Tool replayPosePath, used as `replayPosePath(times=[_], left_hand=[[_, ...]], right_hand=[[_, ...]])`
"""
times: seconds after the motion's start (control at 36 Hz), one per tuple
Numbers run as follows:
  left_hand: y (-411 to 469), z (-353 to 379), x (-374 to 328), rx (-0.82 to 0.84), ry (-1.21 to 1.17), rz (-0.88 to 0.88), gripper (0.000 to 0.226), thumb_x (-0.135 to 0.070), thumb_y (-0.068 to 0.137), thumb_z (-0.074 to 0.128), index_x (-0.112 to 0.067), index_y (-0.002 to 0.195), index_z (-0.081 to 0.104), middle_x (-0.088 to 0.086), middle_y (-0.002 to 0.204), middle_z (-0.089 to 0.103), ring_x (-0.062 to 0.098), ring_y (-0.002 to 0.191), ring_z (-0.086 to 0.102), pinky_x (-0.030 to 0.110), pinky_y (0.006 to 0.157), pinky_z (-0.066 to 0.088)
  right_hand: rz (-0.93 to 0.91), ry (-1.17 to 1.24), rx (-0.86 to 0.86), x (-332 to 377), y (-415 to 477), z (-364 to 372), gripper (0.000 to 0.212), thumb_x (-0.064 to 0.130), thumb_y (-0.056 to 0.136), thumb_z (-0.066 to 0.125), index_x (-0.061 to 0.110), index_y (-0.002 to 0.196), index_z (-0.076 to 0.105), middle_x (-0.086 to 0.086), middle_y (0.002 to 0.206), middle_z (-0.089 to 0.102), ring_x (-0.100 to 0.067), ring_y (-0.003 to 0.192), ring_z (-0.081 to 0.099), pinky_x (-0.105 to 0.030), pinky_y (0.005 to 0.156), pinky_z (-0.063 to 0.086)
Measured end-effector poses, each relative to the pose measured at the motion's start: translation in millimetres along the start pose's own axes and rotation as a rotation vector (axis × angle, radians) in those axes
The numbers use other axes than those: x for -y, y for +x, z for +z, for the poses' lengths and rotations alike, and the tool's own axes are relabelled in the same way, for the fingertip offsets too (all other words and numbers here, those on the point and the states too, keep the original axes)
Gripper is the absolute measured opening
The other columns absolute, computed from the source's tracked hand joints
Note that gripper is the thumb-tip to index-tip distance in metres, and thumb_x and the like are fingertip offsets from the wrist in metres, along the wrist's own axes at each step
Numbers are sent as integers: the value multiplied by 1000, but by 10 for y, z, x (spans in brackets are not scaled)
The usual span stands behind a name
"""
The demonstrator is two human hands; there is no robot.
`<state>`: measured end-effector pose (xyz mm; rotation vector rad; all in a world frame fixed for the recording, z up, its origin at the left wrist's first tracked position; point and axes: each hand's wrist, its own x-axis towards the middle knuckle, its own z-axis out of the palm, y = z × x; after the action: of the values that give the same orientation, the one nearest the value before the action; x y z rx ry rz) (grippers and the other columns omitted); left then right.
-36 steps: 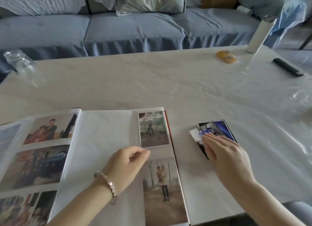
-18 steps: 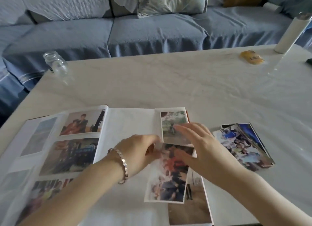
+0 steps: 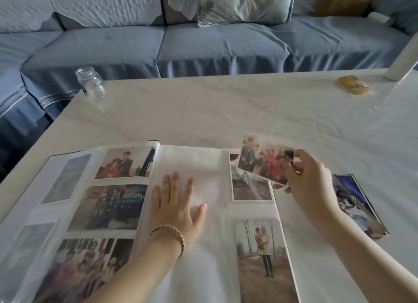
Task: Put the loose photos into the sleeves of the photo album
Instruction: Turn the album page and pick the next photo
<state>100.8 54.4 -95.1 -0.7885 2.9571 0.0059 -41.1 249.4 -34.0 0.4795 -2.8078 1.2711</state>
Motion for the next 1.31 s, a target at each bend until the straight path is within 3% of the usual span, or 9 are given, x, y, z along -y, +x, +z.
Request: replayPosePath(times=[0.06, 0.14, 0.25, 0.58, 0.75, 0.86, 1.03, 1.19, 1.31], left_hand=[[-1, 25, 18, -88, -47, 20, 72, -54, 80, 25, -16, 135, 50, 20, 143, 37, 39, 129, 42, 37, 108, 2], [-15, 66, 35, -72, -50, 53, 64, -50, 79, 34, -14, 125, 60, 19, 131, 53, 41, 119, 52, 38, 108, 9], [-56, 60, 21, -68, -74, 27, 63, -51, 80, 34, -17, 128, 58, 17, 133, 52, 39, 122, 49, 39, 108, 10], [-45, 58, 13, -62, -105, -84, 69, -54, 77, 33, -11, 124, 60, 33, 133, 44, 47, 128, 39, 46, 107, 18], [-53, 79, 18, -74, -105, -81, 69, -53, 77, 34, -9, 124, 60, 33, 134, 44, 46, 128, 39, 45, 109, 14], [-54, 70, 24, -83, -105, -86, 68, -53, 76, 34, -11, 123, 61, 33, 133, 45, 46, 127, 40, 45, 108, 14], [-44, 61, 13, -79, -96, -91, 68, -55, 78, 31, -15, 124, 61, 29, 136, 44, 43, 129, 39, 42, 109, 12], [-79, 38, 4, -96, -83, -84, 91, -61, 67, -9, -28, 150, 10, 20, 155, -11, 33, 142, -17, 37, 108, -21], [-57, -2, 10, -83, -89, -128, 76, -58, 78, 18, -19, 136, 47, 29, 147, 27, 42, 139, 21, 43, 111, 6]], right_hand=[[-2, 5, -21, 13, 33, 48, 29, 21, 94, 55, 9, 120, 57, -7, 82, 70, -24, 57, 63, -26, 43, 39], [-11, -10, -26, 72, 58, 135, 31, 23, 94, 53, 11, 123, 56, -11, 99, 71, -31, 71, 66, -27, 56, 46], [-21, -36, 26, 179, 32, 205, 22, 16, 94, 53, 3, 111, 61, -8, 85, 68, -34, 65, 64, -44, 65, 53], [105, -15, 326, 86, 164, 282, 12, 16, 90, 60, 11, 82, 67, -8, 65, 70, -18, 43, 63, -18, 38, 40], [306, 118, 501, 24, 399, 421, 19, 10, 89, 62, -9, 91, 63, -10, 56, 60, -24, 44, 64, -26, 44, 47], [274, 132, 637, 185, 460, 602, 19, 11, 92, 57, 9, 73, 58, 4, 38, 56, -5, 34, 56, -12, 32, 36], [210, 77, 692, 382, 543, 886, 24, 14, 90, 62, 7, 68, 55, -6, 44, 54, -8, 32, 54, -15, 31, 37], [230, 134, 696, 344, 557, 876, 16, 14, 90, 60, 9, 76, 58, -5, 64, 59, -13, 46, 65, -18, 38, 46], [265, 220, 585, 263, 509, 855, 4, 8, 87, 63, 8, 91, 64, -1, 67, 63, -5, 42, 61, -14, 40, 46]])
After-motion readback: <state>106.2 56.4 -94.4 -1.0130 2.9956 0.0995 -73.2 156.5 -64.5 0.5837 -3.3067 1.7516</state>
